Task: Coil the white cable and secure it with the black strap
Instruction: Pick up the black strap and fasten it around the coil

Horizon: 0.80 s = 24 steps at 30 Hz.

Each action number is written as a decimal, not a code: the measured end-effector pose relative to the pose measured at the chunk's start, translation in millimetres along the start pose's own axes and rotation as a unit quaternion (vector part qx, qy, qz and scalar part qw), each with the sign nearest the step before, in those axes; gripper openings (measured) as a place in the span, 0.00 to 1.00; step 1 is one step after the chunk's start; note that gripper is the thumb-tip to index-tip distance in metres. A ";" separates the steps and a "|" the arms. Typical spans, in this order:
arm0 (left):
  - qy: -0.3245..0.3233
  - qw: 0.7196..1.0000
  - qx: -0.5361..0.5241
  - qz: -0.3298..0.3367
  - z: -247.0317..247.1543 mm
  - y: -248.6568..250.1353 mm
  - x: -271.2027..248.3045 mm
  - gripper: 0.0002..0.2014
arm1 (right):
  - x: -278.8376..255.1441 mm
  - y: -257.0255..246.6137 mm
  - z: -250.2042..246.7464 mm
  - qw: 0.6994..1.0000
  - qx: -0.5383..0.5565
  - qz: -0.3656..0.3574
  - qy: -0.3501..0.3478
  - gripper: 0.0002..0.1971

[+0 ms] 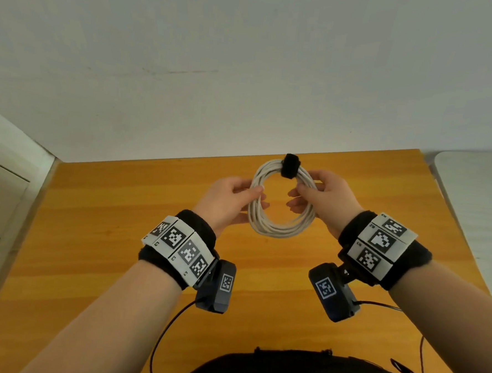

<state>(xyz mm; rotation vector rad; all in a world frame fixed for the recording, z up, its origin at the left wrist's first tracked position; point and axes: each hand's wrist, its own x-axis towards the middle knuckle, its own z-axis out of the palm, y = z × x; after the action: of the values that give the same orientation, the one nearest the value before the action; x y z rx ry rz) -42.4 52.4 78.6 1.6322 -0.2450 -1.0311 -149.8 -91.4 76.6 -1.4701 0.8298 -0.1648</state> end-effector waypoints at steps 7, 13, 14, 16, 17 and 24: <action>0.088 0.996 -0.031 -0.006 -10.0 -11.5 13.9 0.15 | 8.9 4.4 -2.9 0.979 0.051 0.129 -0.150 0.21; -0.012 0.993 -0.090 -0.077 -26.4 -17.2 28.0 0.21 | 35.4 13.3 8.3 0.986 0.030 0.128 -0.098 0.27; -0.010 0.994 -0.081 -0.079 -29.3 -18.3 32.7 0.23 | 41.1 14.4 11.2 0.987 0.023 0.129 -0.095 0.27; 0.024 0.995 -0.055 -0.081 -34.4 -22.1 44.7 0.26 | 53.7 16.1 19.1 0.987 0.006 0.133 -0.085 0.27; 0.044 0.995 -0.037 -0.083 -36.4 -23.8 51.0 0.27 | 61.0 17.3 24.1 0.987 -0.003 0.137 -0.079 0.27; 0.097 0.983 0.110 -0.113 -48.1 -35.2 92.1 0.29 | 108.9 32.2 50.0 0.981 -0.060 0.180 -0.046 0.27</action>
<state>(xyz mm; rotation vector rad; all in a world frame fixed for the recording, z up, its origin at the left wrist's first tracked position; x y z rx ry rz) 34.9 39.0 2.0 1.9831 -0.0443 -1.0325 -54.7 -108.9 -1.0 -1.4028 1.0288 0.2273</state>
